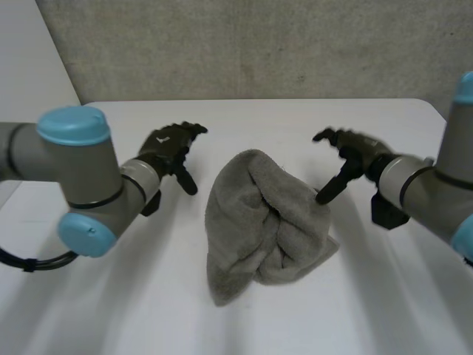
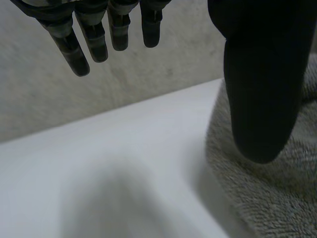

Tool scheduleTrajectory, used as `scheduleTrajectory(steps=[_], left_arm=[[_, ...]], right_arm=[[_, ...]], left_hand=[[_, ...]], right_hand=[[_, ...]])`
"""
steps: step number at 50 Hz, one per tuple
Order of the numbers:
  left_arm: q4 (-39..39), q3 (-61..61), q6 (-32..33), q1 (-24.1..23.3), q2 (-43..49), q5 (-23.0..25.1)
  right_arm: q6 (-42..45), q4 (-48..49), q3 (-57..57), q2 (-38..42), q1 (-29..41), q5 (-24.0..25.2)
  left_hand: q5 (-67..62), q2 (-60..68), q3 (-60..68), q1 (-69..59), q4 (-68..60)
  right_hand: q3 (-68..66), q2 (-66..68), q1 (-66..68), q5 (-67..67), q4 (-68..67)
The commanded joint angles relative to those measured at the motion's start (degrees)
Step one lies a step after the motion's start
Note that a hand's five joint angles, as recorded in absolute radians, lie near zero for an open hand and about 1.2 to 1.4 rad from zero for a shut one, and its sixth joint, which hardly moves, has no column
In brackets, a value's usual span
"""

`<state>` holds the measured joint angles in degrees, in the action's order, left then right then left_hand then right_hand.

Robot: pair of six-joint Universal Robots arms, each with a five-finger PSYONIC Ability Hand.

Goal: Fold the towel.

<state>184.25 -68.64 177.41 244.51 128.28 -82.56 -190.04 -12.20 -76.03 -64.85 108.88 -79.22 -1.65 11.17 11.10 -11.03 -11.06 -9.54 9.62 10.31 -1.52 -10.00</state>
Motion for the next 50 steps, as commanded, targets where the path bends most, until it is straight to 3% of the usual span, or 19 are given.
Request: scheduleTrajectory(steps=[1,6,8,9,10,11,12,13,15,20,24,25,27,29,36,39,42,44,50], left_arm=[[-2.8,8.4,-3.7,-1.0,9.3,4.1],[-8.2,13.6,-4.2,-2.1,14.0,4.8],[-10.5,16.0,-4.1,-2.9,15.4,4.7],[-10.5,16.0,-4.1,-2.9,15.4,4.7],[-10.7,17.0,-3.8,-3.2,15.8,4.3],[-10.7,17.0,-3.8,-3.2,15.8,4.3],[-10.7,17.9,-3.8,-3.2,15.9,4.0],[-10.6,19.0,-3.7,-3.2,15.8,3.9],[-10.5,20.4,-3.5,-3.2,15.4,3.6],[-9.9,29.1,-2.2,-3.2,12.7,-1.4],[-4.1,38.1,-0.1,-3.2,6.6,-8.2],[-4.1,38.1,-0.1,-3.2,6.5,-8.2],[2.2,38.4,0.0,-3.1,1.0,-11.2],[4.4,36.6,0.0,-3.1,-1.4,-11.6],[7.4,17.8,0.2,-3.1,-9.0,-10.0],[7.6,5.9,2.1,-3.1,-10.6,-8.7],[7.5,-5.9,8.3,-3.1,-10.6,-8.1],[7.9,-12.1,12.7,-3.1,-10.2,-8.1],[8.6,-24.3,20.3,-3.2,-7.3,-8.2]], right_arm=[[-1.6,0.5,-0.1,6.1,0.4,1.5],[-1.3,1.2,0.0,9.0,0.6,1.3],[-1.1,1.4,0.2,11.0,0.9,1.3],[-1.1,1.4,0.2,11.0,0.9,1.3],[-1.1,1.9,0.6,11.8,1.3,1.3],[-1.1,3.0,1.1,12.4,1.8,1.3],[-1.1,3.0,1.1,12.4,1.8,1.3],[-1.0,4.9,1.8,12.5,2.0,1.1],[-0.5,7.4,3.1,12.3,2.0,0.8],[5.1,16.8,8.9,9.0,1.9,-0.8],[12.0,36.5,8.5,1.2,2.0,-3.7],[12.0,36.5,8.5,1.2,2.0,-3.8],[15.5,51.0,5.2,-2.5,2.1,-4.4],[17.4,53.9,3.5,-3.9,2.1,-4.1],[25.2,41.5,2.4,-4.3,2.1,-2.2],[33.6,20.8,4.5,1.4,2.0,-1.6],[36.8,14.5,4.9,3.6,2.0,-1.7],[41.6,3.9,4.4,7.2,1.4,-2.4],[41.3,2.4,0.9,9.0,1.1,-2.3]], left_hand=[[-1.9,2.4,2.5,-2.5,-2.5],[-2.3,2.7,2.8,-2.9,-2.9],[-13.3,13.8,13.8,-13.9,-13.9],[-13.4,13.8,13.9,-14.0,-14.0],[-26.0,26.5,26.6,-26.6,-26.6],[-26.1,26.6,26.7,-26.8,-26.7],[-44.8,45.3,45.4,-45.4,-45.4],[-59.5,60.0,60.0,-60.1,-60.1],[-68.3,68.7,68.8,-68.9,-68.9],[-68.3,68.8,68.9,-69.0,-68.9],[-68.3,68.8,68.9,-69.0,-68.9],[-68.3,68.8,68.9,-69.0,-68.9],[-68.3,68.8,68.9,-69.0,-68.9],[-68.3,68.8,68.9,-69.0,-68.9],[-68.3,68.8,68.9,-69.0,-68.9],[-68.3,68.8,68.9,-69.0,-68.9],[-68.3,68.8,68.9,-69.0,-68.9],[-68.3,68.8,68.9,-69.0,-68.9],[-68.3,68.8,68.9,-69.0,-68.9]], right_hand=[[-0.5,0.4,-0.3,1.5,0.0],[-2.9,2.8,2.1,-0.9,-2.4],[-20.4,20.4,19.7,-18.4,-20.0],[-20.6,20.5,19.8,-18.6,-20.1],[-35.5,35.5,34.8,-33.6,-35.1],[-51.3,51.3,50.6,-49.4,-50.9],[-51.5,51.4,50.7,-49.5,-51.0],[-70.3,70.2,69.5,-68.3,-69.8],[-70.5,70.4,69.7,-68.5,-70.0],[-70.5,70.4,69.7,-68.5,-70.0],[-70.5,70.4,69.7,-68.5,-70.0],[-70.5,70.4,69.7,-68.5,-70.0],[-70.5,70.4,69.7,-68.5,-70.0],[-70.5,70.4,69.7,-68.5,-70.0],[-70.5,70.4,69.7,-68.5,-70.0],[-70.5,70.4,69.7,-68.5,-70.0],[-70.5,70.4,69.7,-68.5,-70.0],[-70.5,70.4,69.7,-68.5,-70.0],[-70.5,70.4,69.7,-68.5,-70.0]])
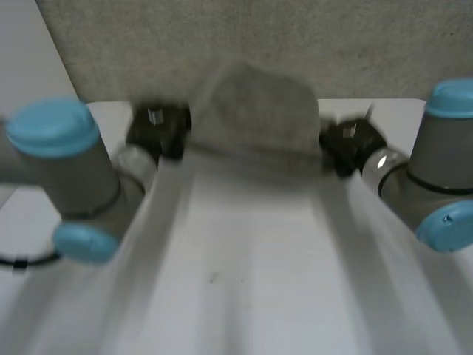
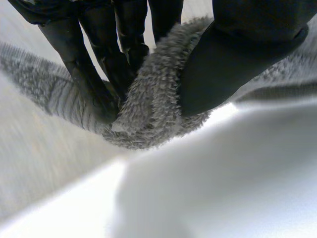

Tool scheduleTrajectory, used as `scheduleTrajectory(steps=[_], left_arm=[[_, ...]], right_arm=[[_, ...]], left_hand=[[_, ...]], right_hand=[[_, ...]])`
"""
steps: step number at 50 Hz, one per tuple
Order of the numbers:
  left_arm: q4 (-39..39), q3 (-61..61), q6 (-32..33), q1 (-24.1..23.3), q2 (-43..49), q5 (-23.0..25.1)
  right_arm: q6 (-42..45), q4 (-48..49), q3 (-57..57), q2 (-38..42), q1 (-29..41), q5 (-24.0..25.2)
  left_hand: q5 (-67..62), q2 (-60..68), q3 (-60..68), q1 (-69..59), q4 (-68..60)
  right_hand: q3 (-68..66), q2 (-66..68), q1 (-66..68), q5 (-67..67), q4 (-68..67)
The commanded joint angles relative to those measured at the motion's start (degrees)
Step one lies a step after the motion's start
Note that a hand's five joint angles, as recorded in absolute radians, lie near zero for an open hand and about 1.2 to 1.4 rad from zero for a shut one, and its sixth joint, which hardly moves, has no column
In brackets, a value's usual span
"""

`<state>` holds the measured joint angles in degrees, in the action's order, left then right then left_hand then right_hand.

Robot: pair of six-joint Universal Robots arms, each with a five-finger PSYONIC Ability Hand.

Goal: Fold the towel.

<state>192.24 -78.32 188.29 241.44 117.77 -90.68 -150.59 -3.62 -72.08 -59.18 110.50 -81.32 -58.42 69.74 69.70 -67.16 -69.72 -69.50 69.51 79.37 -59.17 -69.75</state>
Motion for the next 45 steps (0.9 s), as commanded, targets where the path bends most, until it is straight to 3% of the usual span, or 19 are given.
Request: scheduleTrajectory(steps=[1,10,11,12,13,14,15,17,19,21,29,40,45], left_arm=[[0.6,-16.1,9.5,-0.3,3.3,-0.2],[0.0,-19.0,9.4,-1.8,-2.2,-0.5],[0.0,-19.5,9.5,-1.6,-3.5,-0.4],[0.0,-19.5,9.5,-1.6,-3.5,-0.4],[0.0,-20.0,9.6,-1.4,-4.5,-0.3],[0.0,-20.0,9.6,-1.4,-4.5,-0.3],[0.0,-20.5,9.6,-1.4,-5.3,-0.3],[0.0,-20.6,9.5,-1.4,-6.2,-0.3],[0.0,-21.3,9.5,-1.4,-7.4,-0.3],[-0.1,-21.6,9.7,-1.3,-7.6,-0.3],[-0.2,-22.9,9.5,-1.1,-9.1,-0.3],[-0.2,-22.6,9.8,3.0,-11.4,0.2],[-0.3,-21.6,10.0,4.4,-11.2,1.5]], right_arm=[[1.7,-5.4,-4.3,3.4,-0.6,-0.2],[1.0,-4.1,-10.6,-1.7,-0.8,0.4],[1.0,-4.1,-11.5,-2.8,-0.8,0.5],[1.0,-4.1,-11.5,-2.8,-0.8,0.5],[0.9,-4.1,-12.2,-3.4,-0.8,0.8],[0.9,-4.1,-12.2,-3.4,-0.8,0.8],[0.7,-4.1,-12.6,-3.7,-0.9,0.9],[0.5,-4.1,-12.6,-3.9,-1.3,1.0],[-0.3,-4.3,-12.5,-4.4,-3.9,1.1],[-0.8,-4.4,-12.1,-4.6,-4.8,1.1],[-1.7,-4.6,-11.2,-5.2,-9.5,1.7],[-0.5,-5.1,-10.0,-5.8,-15.3,8.2],[4.1,-5.4,-7.7,-5.3,-15.9,11.4]], left_hand=[[-11.6,10.3,10.3,-12.8,-10.3],[-9.1,7.8,7.8,-10.4,-7.8],[-2.3,0.9,1.0,-3.5,-0.9],[-2.2,0.9,0.9,-3.4,-0.9],[7.1,-8.5,-8.4,5.9,8.4],[7.2,-8.6,-8.5,6.0,8.5],[11.4,-12.7,-12.7,10.1,12.7],[13.3,-14.6,-14.6,12.0,14.6],[26.3,-27.6,-27.6,25.1,27.6],[32.7,-34.1,-34.0,31.5,34.0],[38.5,-39.8,-39.8,37.3,39.8],[39.9,-41.2,-41.2,38.6,41.2],[39.7,-41.0,-41.0,38.4,41.0]], right_hand=[[-10.5,10.5,0.6,-10.8,-10.2],[-10.5,10.5,0.6,-10.8,-10.2],[1.6,-1.6,-11.5,1.3,1.8],[1.7,-1.7,-11.6,1.4,2.0],[25.0,-25.0,-34.9,24.7,25.3],[25.3,-25.3,-35.1,24.9,25.5],[37.9,-37.9,-47.8,37.6,38.2],[41.6,-41.6,-51.5,41.3,41.8],[47.8,-47.8,-57.7,47.5,48.0],[48.0,-48.0,-57.8,47.6,48.2],[48.8,-48.8,-58.7,48.5,49.1],[51.7,-51.7,-61.5,51.4,51.9],[53.0,-53.0,-62.9,52.7,53.3]])
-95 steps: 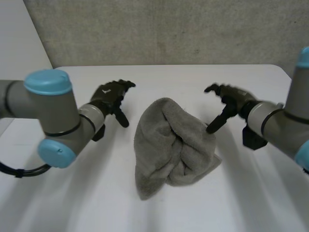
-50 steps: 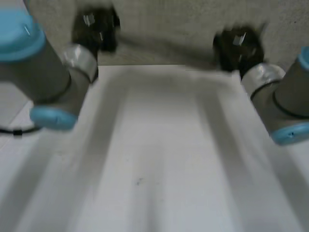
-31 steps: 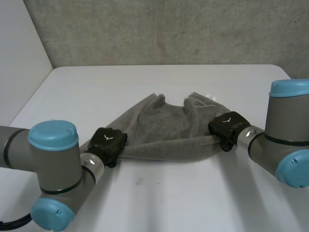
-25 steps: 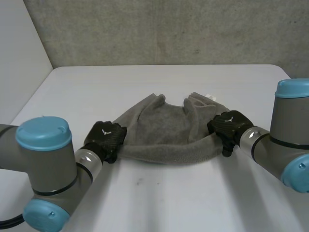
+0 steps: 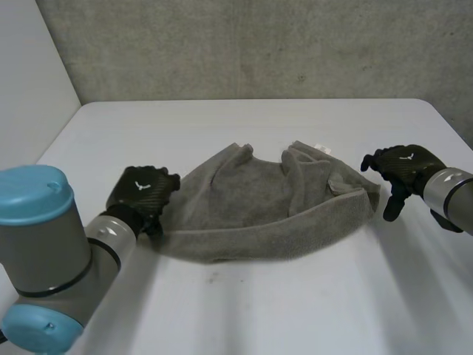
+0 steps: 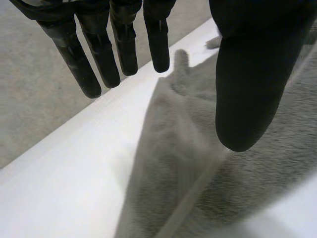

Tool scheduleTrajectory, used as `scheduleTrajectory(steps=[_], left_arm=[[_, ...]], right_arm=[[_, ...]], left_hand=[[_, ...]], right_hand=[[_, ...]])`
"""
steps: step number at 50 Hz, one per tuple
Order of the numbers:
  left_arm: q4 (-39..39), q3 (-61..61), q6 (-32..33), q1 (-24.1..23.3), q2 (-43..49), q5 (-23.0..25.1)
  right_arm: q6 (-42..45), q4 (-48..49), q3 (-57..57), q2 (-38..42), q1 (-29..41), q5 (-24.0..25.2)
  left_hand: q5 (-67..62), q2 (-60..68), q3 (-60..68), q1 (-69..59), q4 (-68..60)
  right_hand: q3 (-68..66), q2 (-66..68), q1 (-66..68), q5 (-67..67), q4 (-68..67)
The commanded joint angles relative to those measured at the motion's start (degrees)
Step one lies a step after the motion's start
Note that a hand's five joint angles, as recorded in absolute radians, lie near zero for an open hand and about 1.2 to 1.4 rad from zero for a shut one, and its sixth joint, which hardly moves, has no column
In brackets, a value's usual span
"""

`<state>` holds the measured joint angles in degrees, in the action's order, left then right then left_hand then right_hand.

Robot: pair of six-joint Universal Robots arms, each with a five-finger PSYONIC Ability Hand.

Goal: Fold the towel.

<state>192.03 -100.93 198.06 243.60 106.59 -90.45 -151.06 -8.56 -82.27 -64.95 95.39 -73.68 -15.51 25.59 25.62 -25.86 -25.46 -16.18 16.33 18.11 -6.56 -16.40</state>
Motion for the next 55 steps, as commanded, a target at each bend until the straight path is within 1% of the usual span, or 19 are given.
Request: scheduleTrajectory(steps=[1,2,3,5,6,8,9,11,12,13,14,16,19,27,33,39,41,45,55], left_arm=[[-0.1,1.4,0.3,2.8,0.5,2.5],[-0.2,2.0,0.4,3.7,0.9,4.0],[-0.2,2.0,0.4,3.7,0.9,4.0],[-0.3,3.3,0.4,5.2,3.3,7.1],[-0.3,3.3,0.4,5.2,3.3,7.1],[-1.3,4.7,0.5,6.5,5.3,10.0],[-1.3,4.7,0.5,6.5,5.3,10.0],[-3.8,5.7,0.4,8.6,6.5,13.1],[-3.8,5.7,0.4,8.6,6.5,13.1],[-5.2,6.3,0.4,9.5,7.4,14.7],[-5.3,6.3,0.4,9.5,7.4,14.7],[-8.1,7.7,0.2,10.2,9.1,17.6],[-10.4,8.8,0.1,10.5,10.6,19.3],[-12.6,10.0,0.2,10.6,12.8,19.4],[-12.6,9.9,0.3,10.6,12.8,19.0],[-12.4,10.0,0.3,10.6,12.9,18.8],[-12.5,9.9,0.3,10.6,13.1,18.8],[-12.6,9.4,0.3,10.6,13.1,18.8],[-12.9,8.6,0.3,10.5,12.8,18.8]], right_arm=[[4.5,-0.5,2.5,0.4,-0.8,3.7],[5.8,-0.5,2.9,0.6,-0.8,4.5],[5.8,-0.5,2.9,0.6,-0.8,4.5],[8.3,-0.6,4.0,1.0,-0.8,7.0],[8.3,-0.6,4.0,1.1,-0.8,7.0],[10.0,-1.5,5.5,2.6,-0.9,10.0],[10.0,-1.5,5.5,2.6,-0.9,10.1],[10.5,-5.7,7.5,4.0,-0.9,13.4],[10.5,-5.7,7.5,4.0,-0.9,13.4],[10.6,-8.3,8.3,4.9,-0.9,15.0],[10.7,-10.7,9.3,5.7,-0.9,16.0],[11.0,-12.5,9.8,6.2,-0.8,16.7],[11.6,-14.1,10.1,6.8,-0.7,17.1],[11.2,-14.1,11.0,8.9,-0.2,15.3],[11.3,-14.1,11.0,9.5,-0.1,14.5],[11.5,-14.1,10.9,9.8,-0.1,14.6],[11.5,-14.0,10.9,9.9,-0.1,14.5],[11.4,-13.9,10.9,10.3,-0.1,14.5],[11.3,-13.3,10.9,11.2,-0.1,13.5]], left_hand=[[-3.7,3.6,3.6,-3.4,-3.8],[-4.2,4.1,4.1,-3.9,-4.3],[-4.2,4.1,4.1,-3.9,-4.3],[-5.2,5.1,5.1,-4.9,-5.3],[-5.2,5.1,5.1,-4.9,-5.3],[-7.9,7.8,7.8,-7.6,-8.0],[-7.9,7.8,7.8,-7.6,-8.0],[-8.9,8.8,8.8,-8.6,-9.0],[-8.9,8.8,8.8,-8.6,-9.0],[-9.1,9.0,9.0,-8.7,-9.1],[-9.1,9.0,9.0,-8.7,-9.1],[-10.6,10.5,10.5,-10.3,-10.7],[-11.1,11.0,11.0,-10.8,-11.2],[-16.8,16.7,16.7,-16.5,-16.9],[-16.8,16.7,16.7,-16.5,-16.9],[-18.7,18.6,18.6,-18.3,-18.7],[-23.7,23.6,23.6,-23.4,-23.8],[-25.9,25.8,25.8,-25.6,-26.0],[-23.2,23.1,23.1,-22.9,-23.3]], right_hand=[[-0.3,0.1,-1.6,0.1,-0.1],[-0.3,0.1,-1.6,0.1,-0.1],[-0.3,0.1,-1.6,0.1,-0.1],[-1.0,0.8,-1.0,-0.6,-0.7],[-1.0,0.8,-1.0,-0.6,-0.7],[-1.8,1.7,-0.1,-1.4,-1.6],[-1.8,1.7,-0.1,-1.4,-1.6],[-2.6,2.5,0.7,-2.3,-2.4],[-2.6,2.5,0.7,-2.3,-2.4],[-3.3,3.2,1.4,-2.9,-3.1],[-4.0,3.8,2.1,-3.6,-3.8],[-4.8,4.7,2.9,-4.4,-4.6],[-6.7,6.5,4.7,-6.3,-6.5],[-14.2,14.1,12.3,-13.9,-14.0],[-18.4,18.3,16.5,-18.1,-18.2],[-19.0,18.8,17.0,-18.6,-18.7],[-19.0,18.8,17.0,-18.6,-18.7],[-19.0,18.8,17.0,-18.6,-18.7],[-19.1,19.0,17.2,-18.8,-18.9]])
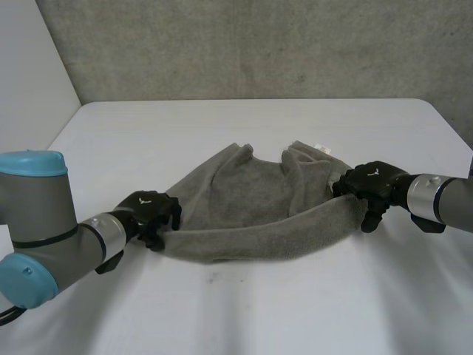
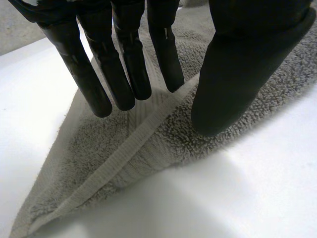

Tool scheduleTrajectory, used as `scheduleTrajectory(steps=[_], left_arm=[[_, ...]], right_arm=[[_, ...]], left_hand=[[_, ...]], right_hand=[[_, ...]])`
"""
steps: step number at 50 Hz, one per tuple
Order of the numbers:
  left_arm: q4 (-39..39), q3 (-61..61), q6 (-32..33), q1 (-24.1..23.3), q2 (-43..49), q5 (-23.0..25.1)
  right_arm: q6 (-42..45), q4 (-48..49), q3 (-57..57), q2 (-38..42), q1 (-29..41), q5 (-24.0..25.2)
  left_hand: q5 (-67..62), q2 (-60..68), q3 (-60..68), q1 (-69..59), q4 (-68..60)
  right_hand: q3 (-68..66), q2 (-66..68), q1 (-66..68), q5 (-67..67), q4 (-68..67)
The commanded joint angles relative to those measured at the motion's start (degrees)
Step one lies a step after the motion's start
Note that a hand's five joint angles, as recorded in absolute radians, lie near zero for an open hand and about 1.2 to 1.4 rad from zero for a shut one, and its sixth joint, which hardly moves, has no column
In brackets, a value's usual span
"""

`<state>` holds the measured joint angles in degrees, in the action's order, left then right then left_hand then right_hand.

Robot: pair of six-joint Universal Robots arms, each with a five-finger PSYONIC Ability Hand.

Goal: Fold the towel.

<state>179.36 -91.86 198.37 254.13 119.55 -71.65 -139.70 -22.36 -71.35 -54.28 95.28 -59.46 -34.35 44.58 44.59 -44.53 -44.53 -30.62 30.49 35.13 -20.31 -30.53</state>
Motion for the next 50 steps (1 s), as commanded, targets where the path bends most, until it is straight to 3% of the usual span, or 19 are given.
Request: scheduleTrajectory(steps=[1,9,11,13,14,17,18,19,20,30,39,44,46,50], left_arm=[[-0.3,-0.4,0.0,0.0,0.0,-0.1],[0.0,-0.2,0.1,0.0,0.7,-2.4],[-0.1,-0.2,0.1,0.0,1.0,-3.1],[-0.1,-0.2,0.3,0.0,1.3,-4.2],[-0.1,-0.2,0.3,0.0,1.3,-4.2],[0.0,-0.3,0.3,-0.3,0.9,-5.1],[0.0,-0.2,0.4,-0.5,0.3,-5.4],[0.0,-0.2,0.4,-0.5,0.3,-5.4],[-0.1,0.1,0.4,-0.9,-0.4,-5.5],[1.2,0.5,0.3,-0.2,-10.5,-5.1],[-2.4,0.4,0.7,-0.7,-15.7,-4.9],[-5.5,4.1,0.6,-0.3,-26.3,-4.7],[-4.8,6.1,0.1,-0.2,-28.5,-4.8],[-2.4,9.6,-1.8,-0.2,-31.7,-5.2]], right_arm=[[0.0,0.5,-0.1,0.6,0.0,-0.7],[0.0,0.8,-0.5,0.5,0.0,-0.7],[0.0,1.1,-0.5,0.4,0.0,-0.7],[0.0,1.7,-0.5,0.4,0.0,-0.7],[0.0,1.7,-0.5,0.4,0.0,-0.7],[-0.3,2.2,-0.5,0.2,0.0,-0.7],[-0.4,2.4,-0.5,0.1,0.1,-0.7],[-0.4,2.4,-0.5,0.1,0.1,-0.7],[-0.5,2.7,-0.5,-0.1,0.1,-0.7],[-0.3,2.6,-3.5,-3.1,-0.2,-0.3],[0.6,-3.1,-3.7,-14.9,-0.8,0.3],[-1.1,-2.1,-0.2,-21.7,-1.5,1.2],[-3.4,-0.4,1.3,-23.9,-1.4,0.9],[-15.8,5.4,5.0,-31.0,-2.4,0.5]], left_hand=[[-1.4,1.2,1.1,-1.2,-1.2],[1.3,-1.6,-1.6,1.5,1.5],[-4.9,4.7,4.7,-4.7,-4.7],[-32.5,32.2,32.2,-32.3,-32.3],[-32.6,32.4,32.4,-32.5,-32.5],[-35.7,35.4,35.4,-35.5,-35.5],[-35.7,35.4,35.4,-35.5,-35.5],[-35.7,35.4,35.4,-35.5,-35.5],[-35.7,35.4,35.4,-35.5,-35.5],[-35.7,35.4,35.4,-35.5,-35.5],[-35.7,35.4,35.4,-35.5,-35.5],[-35.7,35.4,35.4,-35.5,-35.5],[-35.7,35.4,35.4,-35.5,-35.5],[-35.7,35.4,35.4,-35.5,-35.5]], right_hand=[[-4.7,4.8,0.2,-5.0,-4.8],[-5.4,5.5,0.9,-5.7,-5.5],[-6.9,7.0,2.4,-7.2,-7.0],[-13.4,13.5,8.9,-13.7,-13.5],[-13.4,13.6,8.9,-13.8,-13.5],[-24.4,24.5,19.9,-24.7,-24.5],[-36.7,36.8,32.2,-37.0,-36.8],[-36.8,37.0,32.3,-37.1,-36.9],[-49.3,49.4,44.7,-49.6,-49.3],[-49.4,49.5,44.9,-49.7,-49.5],[-49.4,49.5,44.9,-49.7,-49.5],[-49.4,49.5,44.9,-49.7,-49.5],[-49.4,49.5,44.9,-49.7,-49.5],[-49.4,49.5,44.9,-49.7,-49.5]])
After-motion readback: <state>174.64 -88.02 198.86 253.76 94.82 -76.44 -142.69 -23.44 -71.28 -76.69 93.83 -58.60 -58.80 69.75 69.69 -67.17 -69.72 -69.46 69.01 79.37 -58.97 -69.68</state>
